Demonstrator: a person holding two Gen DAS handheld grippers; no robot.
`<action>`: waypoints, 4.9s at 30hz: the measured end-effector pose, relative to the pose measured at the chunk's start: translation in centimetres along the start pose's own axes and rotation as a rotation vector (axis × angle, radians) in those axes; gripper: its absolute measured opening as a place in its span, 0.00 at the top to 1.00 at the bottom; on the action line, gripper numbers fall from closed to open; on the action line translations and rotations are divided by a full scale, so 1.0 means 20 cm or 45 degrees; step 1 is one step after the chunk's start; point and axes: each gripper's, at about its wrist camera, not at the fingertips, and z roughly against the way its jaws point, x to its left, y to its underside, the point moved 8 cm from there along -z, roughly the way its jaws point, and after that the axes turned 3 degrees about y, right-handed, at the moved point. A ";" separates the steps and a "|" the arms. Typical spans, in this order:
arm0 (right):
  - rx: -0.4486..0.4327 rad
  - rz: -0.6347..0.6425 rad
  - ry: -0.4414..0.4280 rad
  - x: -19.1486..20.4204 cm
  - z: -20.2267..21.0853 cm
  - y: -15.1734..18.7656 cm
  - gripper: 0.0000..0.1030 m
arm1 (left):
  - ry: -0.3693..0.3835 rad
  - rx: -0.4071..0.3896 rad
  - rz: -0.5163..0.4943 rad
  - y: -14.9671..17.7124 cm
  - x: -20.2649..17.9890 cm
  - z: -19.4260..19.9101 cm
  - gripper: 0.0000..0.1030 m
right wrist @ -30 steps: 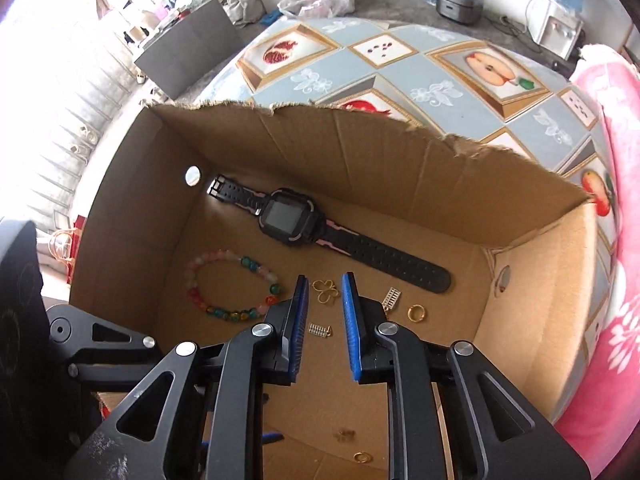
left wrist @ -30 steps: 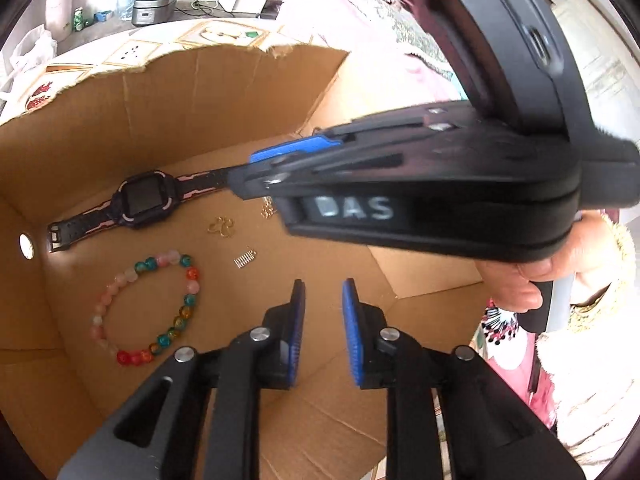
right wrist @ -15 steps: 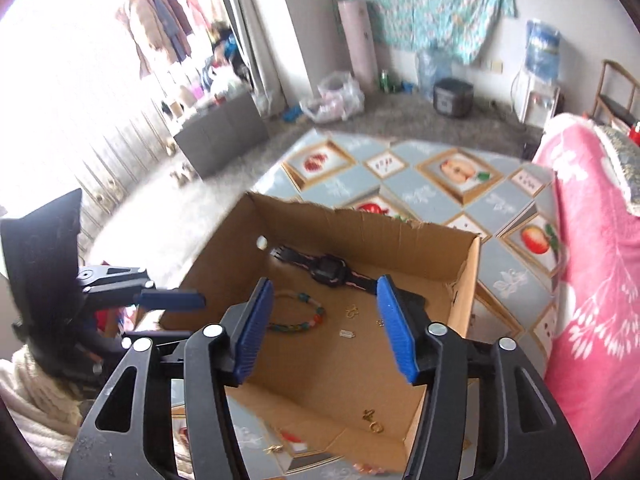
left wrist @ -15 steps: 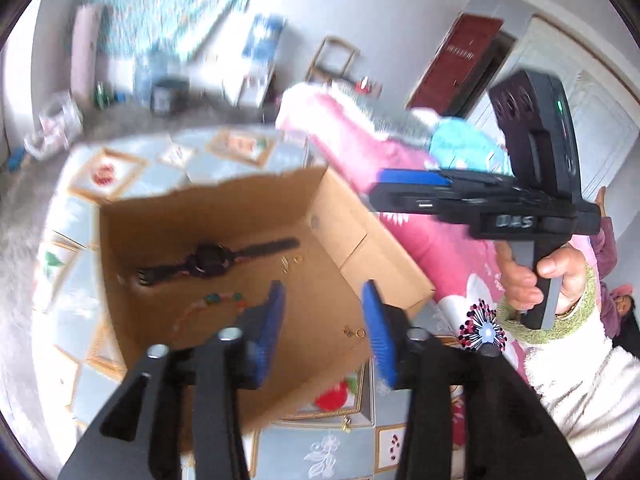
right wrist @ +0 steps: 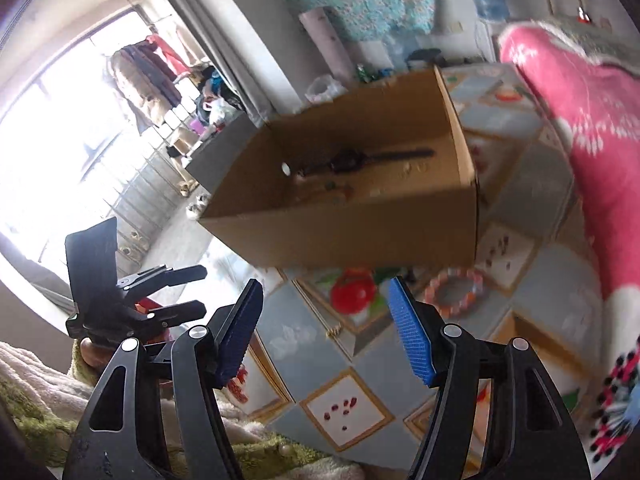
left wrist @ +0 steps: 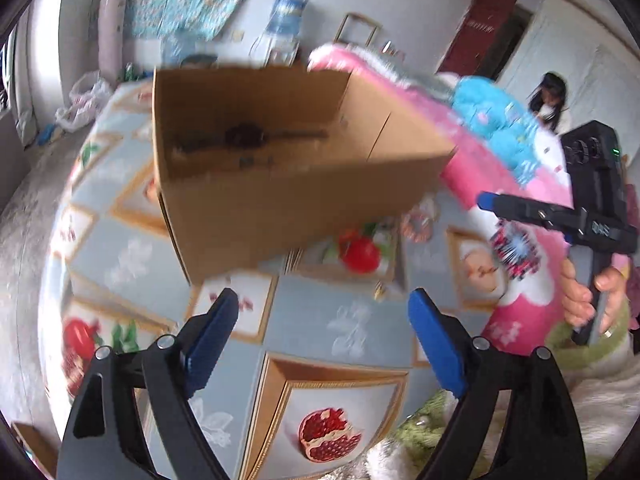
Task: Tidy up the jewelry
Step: 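Withdraw both grippers from the box toward the orange bead bracelet, then lower the open right gripper over the orange bead bracelet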
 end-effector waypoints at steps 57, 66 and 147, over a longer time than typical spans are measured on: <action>0.063 0.095 0.620 -0.29 -0.27 0.32 0.19 | -0.512 0.166 0.150 0.18 0.09 -0.36 0.05; 0.086 0.196 0.639 -0.25 -0.31 0.36 0.08 | -0.519 0.168 0.165 0.18 0.09 -0.36 0.05; -0.164 -0.029 0.364 -0.27 -0.11 0.21 0.22 | -0.112 -0.035 -0.227 0.07 -0.38 -0.44 0.63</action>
